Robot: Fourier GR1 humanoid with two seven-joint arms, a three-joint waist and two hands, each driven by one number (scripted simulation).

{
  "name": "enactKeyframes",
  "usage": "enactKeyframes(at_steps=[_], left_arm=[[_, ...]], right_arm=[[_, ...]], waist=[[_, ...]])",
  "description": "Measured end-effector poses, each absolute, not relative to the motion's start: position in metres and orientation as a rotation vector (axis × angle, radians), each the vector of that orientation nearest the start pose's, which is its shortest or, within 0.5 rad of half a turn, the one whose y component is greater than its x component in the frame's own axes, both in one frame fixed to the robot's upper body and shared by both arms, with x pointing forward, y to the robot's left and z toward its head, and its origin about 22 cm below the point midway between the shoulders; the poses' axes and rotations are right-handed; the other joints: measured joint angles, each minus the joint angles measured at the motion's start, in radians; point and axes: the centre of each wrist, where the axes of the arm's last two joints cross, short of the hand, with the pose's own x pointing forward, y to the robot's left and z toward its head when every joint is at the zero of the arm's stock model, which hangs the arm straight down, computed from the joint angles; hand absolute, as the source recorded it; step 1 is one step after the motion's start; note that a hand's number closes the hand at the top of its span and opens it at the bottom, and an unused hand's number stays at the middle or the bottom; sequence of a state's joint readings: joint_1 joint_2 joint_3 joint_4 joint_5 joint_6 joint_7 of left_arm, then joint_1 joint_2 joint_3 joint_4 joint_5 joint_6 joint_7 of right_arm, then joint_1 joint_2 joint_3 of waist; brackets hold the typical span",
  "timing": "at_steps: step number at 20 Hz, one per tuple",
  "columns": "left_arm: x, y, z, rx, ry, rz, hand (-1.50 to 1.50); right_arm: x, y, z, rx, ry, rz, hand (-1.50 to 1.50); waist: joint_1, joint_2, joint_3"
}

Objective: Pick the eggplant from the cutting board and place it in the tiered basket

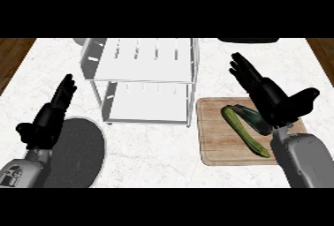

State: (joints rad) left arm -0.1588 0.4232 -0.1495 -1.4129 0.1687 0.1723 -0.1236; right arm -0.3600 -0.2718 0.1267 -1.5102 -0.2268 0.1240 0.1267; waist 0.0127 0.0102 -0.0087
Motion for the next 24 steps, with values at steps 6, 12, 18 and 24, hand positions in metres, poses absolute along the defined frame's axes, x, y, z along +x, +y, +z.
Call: enactKeyframes(at_steps=[6, 12, 18, 24], left_arm=[[0.253, 0.279, -0.015, 0.258, -1.504, -0.134, 0.00], [0.232, 0.265, -0.043, 0.240, -1.370, -0.067, 0.00], [0.224, 0.252, -0.051, 0.245, -1.333, -0.036, 0.00], [0.216, 0.247, -0.054, 0.250, -1.314, -0.034, 0.00]], right_arm=[[0.356, -0.286, 0.121, 0.074, -1.713, 0.458, 1.50], [0.358, -0.361, 0.109, -0.357, -1.579, 0.130, -1.50], [0.368, -0.391, 0.114, -0.334, -1.571, 0.119, -1.50], [0.372, -0.388, 0.143, -0.334, -1.322, 0.480, -1.50]], waist=[[0.021, 0.003, 0.008], [0.017, 0.009, 0.009], [0.004, -0.005, 0.011], [-0.001, -0.013, 0.009]])
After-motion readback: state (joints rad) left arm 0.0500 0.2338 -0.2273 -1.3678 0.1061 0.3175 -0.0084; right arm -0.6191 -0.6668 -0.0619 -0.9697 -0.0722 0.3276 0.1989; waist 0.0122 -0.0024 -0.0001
